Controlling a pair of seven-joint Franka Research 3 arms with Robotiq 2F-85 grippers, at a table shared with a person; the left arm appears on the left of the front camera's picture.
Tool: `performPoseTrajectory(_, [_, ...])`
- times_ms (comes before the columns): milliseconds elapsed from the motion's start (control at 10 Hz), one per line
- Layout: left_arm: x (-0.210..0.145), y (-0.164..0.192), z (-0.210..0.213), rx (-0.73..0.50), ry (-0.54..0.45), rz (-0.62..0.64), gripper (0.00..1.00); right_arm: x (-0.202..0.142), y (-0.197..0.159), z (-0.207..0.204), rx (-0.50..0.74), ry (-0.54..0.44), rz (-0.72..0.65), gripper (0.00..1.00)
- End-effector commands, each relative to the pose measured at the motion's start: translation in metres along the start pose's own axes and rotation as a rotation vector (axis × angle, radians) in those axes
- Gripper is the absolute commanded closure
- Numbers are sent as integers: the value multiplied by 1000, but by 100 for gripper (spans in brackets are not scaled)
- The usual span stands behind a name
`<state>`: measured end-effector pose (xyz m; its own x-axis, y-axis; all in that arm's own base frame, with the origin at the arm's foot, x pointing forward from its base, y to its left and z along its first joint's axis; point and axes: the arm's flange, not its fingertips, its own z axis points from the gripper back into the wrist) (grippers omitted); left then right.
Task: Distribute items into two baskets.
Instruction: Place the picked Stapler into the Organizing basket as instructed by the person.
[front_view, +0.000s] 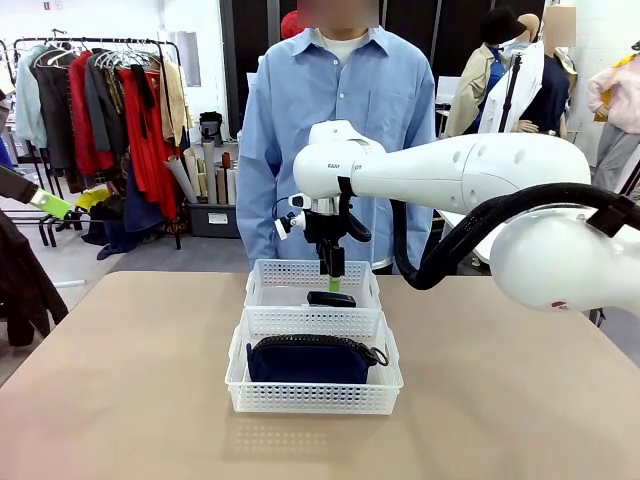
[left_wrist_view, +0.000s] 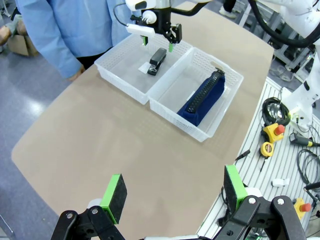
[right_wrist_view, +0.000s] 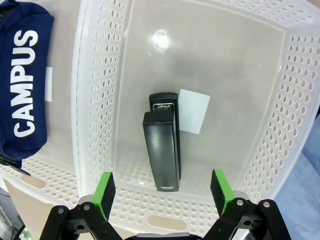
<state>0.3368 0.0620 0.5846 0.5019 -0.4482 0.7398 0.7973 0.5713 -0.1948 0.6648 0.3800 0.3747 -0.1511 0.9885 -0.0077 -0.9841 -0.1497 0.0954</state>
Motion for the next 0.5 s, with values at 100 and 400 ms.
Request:
performPoseTrajectory(100, [0,0,0,-4,-13,-5,0,0,0,3,-5,-2,1,0])
performPoseTrajectory(400, [0,0,0,-4,-13,-5,0,0,0,3,-5,-2,1,0])
